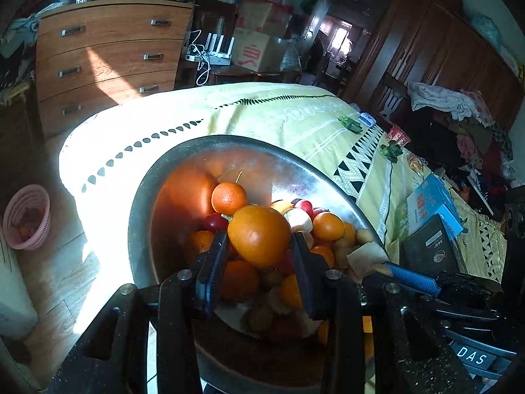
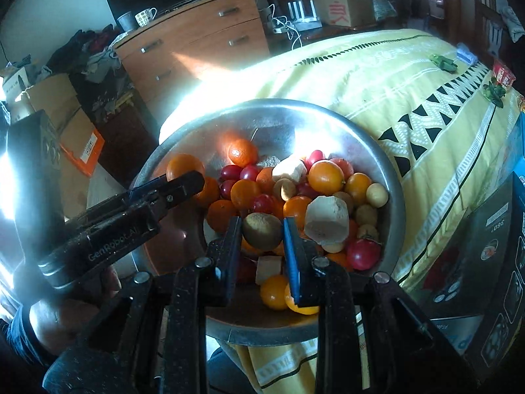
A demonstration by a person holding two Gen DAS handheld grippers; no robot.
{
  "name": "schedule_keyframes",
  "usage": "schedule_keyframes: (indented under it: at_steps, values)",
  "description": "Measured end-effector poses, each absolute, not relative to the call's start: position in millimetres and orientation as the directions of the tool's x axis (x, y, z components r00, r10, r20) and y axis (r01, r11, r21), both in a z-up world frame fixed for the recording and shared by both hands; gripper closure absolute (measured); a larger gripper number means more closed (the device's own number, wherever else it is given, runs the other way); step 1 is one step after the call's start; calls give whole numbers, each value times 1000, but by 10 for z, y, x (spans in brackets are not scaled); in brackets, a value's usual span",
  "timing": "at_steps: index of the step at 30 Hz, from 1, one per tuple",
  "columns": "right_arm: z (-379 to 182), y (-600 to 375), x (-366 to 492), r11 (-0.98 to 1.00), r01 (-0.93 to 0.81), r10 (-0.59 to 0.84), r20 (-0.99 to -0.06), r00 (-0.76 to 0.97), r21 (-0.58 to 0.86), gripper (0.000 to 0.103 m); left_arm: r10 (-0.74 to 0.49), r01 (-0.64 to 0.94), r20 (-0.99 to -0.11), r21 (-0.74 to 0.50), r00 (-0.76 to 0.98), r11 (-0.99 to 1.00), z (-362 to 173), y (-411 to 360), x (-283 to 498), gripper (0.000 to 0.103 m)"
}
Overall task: Organize fruits
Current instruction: 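Carry the orange and kiwi over the steel bowl and open both tools, then withdraw both open tools from the steel bowl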
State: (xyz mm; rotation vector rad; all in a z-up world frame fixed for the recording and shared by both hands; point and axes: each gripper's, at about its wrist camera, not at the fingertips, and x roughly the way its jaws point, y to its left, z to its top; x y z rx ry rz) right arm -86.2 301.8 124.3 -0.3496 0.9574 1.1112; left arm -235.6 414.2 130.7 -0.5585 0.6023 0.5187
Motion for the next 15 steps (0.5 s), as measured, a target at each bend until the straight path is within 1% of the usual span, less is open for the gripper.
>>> schedule_keyframes:
  at_steps: [9,15]
  values:
    - [1210,3059,-877,456,-868,588,-799,126,199,77,271,-559,-628,-321,730,764,1369,4087,-2319,63]
    - [1203,3066,-878,460,-865,589,-799,126,202,77,260,-550,-635,-313,727,775,1365,4088,-2279,63]
